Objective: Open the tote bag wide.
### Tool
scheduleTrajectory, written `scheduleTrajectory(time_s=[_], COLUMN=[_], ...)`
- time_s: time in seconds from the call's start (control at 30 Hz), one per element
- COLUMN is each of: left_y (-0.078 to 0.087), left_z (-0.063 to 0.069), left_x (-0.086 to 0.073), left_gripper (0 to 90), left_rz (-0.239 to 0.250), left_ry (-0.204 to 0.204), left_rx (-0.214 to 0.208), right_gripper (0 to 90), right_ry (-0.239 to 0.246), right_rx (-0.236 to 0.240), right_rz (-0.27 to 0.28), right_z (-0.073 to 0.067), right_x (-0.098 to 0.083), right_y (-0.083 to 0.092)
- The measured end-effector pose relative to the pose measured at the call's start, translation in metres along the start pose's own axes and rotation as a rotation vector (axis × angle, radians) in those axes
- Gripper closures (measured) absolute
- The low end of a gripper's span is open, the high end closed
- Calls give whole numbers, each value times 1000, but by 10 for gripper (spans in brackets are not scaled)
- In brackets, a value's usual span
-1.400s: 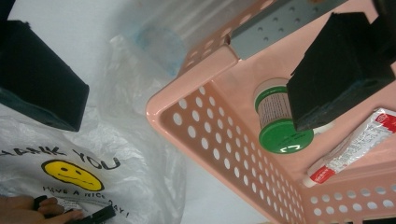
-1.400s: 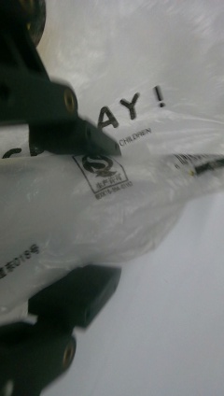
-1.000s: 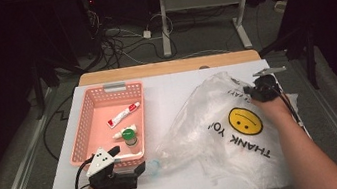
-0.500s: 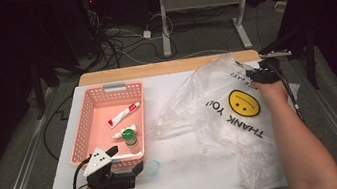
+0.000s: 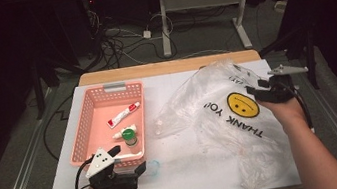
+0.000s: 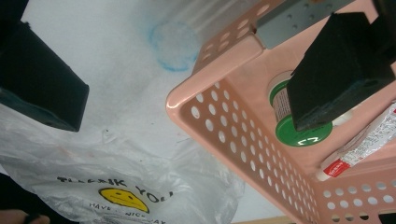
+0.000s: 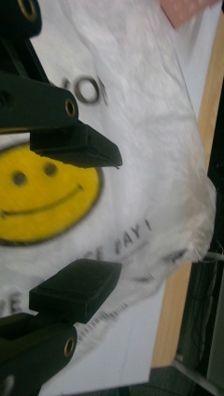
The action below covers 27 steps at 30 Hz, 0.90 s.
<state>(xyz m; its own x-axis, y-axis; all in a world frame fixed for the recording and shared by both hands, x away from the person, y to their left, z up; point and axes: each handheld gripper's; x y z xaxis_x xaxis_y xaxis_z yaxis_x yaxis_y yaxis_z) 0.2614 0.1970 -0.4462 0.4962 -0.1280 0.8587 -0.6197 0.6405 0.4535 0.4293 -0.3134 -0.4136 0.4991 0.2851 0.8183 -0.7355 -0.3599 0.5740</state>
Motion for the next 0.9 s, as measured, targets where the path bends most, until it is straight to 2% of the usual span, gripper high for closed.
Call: scheduleTrajectory(time_s=[0.1,0.13,0.17,0.37,0.5,0.6,0.77,0.9], left_y=[1,1,1,1,1,0,2,1], left_z=[0,0,0,0,-1,0,1,1], left_x=[-1,-1,-1,0,-1,0,0,0], left_gripper=[0,0,0,0,0,0,0,0], left_rz=[1,2,3,5,4,2,4,1], left_ry=[4,3,3,6,7,2,-2,-5], left_rx=[-2,-3,-3,-7,-7,-7,-3,-2], right_gripper=[420,392,392,341,248,157,0,0], right_ry=[9,7,7,43,64,68,79,107], right_rx=[27,49,49,82,119,144,186,208], right_rz=[19,28,28,30,38,37,14,6], right_z=[-17,-27,-27,-57,-70,-76,-85,-94], right_x=[-17,-29,-29,-58,-72,-78,-78,-76], right_y=[16,25,25,43,51,55,50,44])
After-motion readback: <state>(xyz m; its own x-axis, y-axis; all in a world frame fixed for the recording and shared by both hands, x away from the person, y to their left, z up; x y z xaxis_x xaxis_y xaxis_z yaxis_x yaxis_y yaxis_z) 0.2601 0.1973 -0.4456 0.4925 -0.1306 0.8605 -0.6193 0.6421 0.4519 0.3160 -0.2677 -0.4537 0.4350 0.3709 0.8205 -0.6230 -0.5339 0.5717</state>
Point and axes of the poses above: each handheld gripper's, and its own axes: y roughly backward along the jaws, x roughly out of its top, z roughly to its right, and after that the axes turned 4 degrees about y, right-handed
